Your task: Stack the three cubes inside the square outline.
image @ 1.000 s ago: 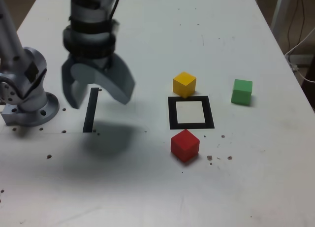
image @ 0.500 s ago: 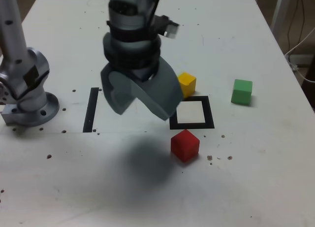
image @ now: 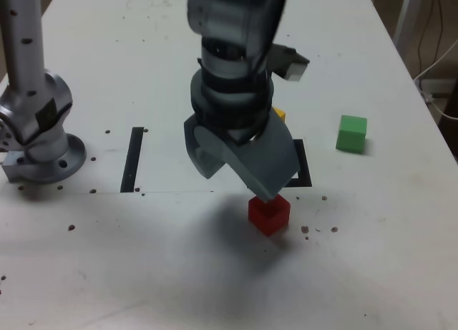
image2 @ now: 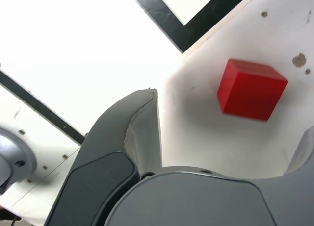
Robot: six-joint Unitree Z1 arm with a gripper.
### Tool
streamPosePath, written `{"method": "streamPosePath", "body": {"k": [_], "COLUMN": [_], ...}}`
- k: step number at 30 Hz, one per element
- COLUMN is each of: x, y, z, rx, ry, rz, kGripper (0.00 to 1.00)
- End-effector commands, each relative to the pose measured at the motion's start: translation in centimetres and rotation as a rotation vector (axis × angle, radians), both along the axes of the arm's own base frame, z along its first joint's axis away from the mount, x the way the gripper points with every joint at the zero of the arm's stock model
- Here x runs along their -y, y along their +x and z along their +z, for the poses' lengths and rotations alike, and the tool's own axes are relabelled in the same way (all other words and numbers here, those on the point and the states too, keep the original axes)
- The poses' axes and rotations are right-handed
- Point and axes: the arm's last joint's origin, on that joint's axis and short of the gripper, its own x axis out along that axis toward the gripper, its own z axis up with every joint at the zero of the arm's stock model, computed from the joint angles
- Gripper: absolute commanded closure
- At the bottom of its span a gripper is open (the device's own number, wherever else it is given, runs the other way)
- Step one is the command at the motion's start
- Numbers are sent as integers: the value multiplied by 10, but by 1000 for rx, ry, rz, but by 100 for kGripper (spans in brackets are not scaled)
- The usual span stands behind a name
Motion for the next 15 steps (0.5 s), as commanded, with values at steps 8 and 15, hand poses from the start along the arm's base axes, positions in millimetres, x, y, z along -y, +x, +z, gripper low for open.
{"method": "streamPosePath", "body": {"k": [8, 15], "x": [17, 33], "y": [28, 43], "z": [-15, -34], "rx": [-22, -73], "ry": [11, 20], "rz": [-29, -49], "kGripper": [3, 9]}}
